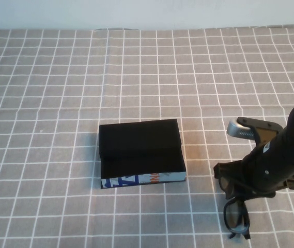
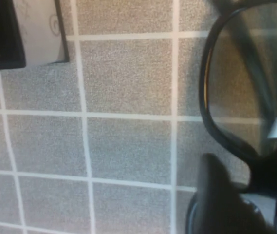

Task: Take glasses out of glasses case

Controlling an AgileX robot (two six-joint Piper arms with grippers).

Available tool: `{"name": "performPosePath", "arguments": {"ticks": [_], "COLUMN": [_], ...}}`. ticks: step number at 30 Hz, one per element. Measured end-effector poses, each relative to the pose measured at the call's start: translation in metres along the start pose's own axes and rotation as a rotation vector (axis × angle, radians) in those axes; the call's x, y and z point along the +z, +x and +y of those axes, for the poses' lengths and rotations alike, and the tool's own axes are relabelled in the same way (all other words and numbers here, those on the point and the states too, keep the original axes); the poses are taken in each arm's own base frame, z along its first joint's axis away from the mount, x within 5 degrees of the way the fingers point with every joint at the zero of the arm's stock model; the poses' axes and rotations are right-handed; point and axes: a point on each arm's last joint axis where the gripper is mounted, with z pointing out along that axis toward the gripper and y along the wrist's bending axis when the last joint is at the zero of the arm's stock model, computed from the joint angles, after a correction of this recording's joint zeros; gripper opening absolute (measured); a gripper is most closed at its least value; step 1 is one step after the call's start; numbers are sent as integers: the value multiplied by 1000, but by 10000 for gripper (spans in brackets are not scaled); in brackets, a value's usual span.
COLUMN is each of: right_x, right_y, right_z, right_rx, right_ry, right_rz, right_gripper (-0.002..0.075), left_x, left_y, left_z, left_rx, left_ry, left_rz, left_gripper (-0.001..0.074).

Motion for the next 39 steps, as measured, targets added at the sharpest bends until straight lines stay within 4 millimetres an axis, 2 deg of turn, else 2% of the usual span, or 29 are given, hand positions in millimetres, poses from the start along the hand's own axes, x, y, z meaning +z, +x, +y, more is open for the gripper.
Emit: {"name": "performPosePath", "arguments": {"ticks": [4,9,11,13,17,20,24,31,34,39], "right_x": [0,-1,-6,-17,-52,-83,-126,-177,-189,-190], "right_y": [0,1,2,5,15,27,53,103,112,113], "right_z": [-1,-2,-2,-1,4,6,1,-12,-17,-27], "right_rx": [-11,-29,-40,-54,-112,-152,-221,-296,-323,-342], "right_ry": [10,26,31,23,-10,-35,-58,-72,-53,21], "right_rz": [-2,2,6,-7,-55,-127,-260,-353,-404,-462], "right_gripper": [322,348,323,262,62,7,-12,-16,-16,-16], "left_x": [0,0,0,0,0,0,0,0,0,0], "left_y": [0,0,0,0,0,0,0,0,0,0], "left_z": [0,0,0,0,0,0,0,0,0,0], "left_rx": [0,0,0,0,0,0,0,0,0,0], "left_ry": [0,0,0,0,0,0,0,0,0,0], "left_rz": [0,0,0,0,0,0,0,0,0,0], "left_gripper": [-4,-5,-4,-5,-4,-4,-4,-4,-5,-4]}}
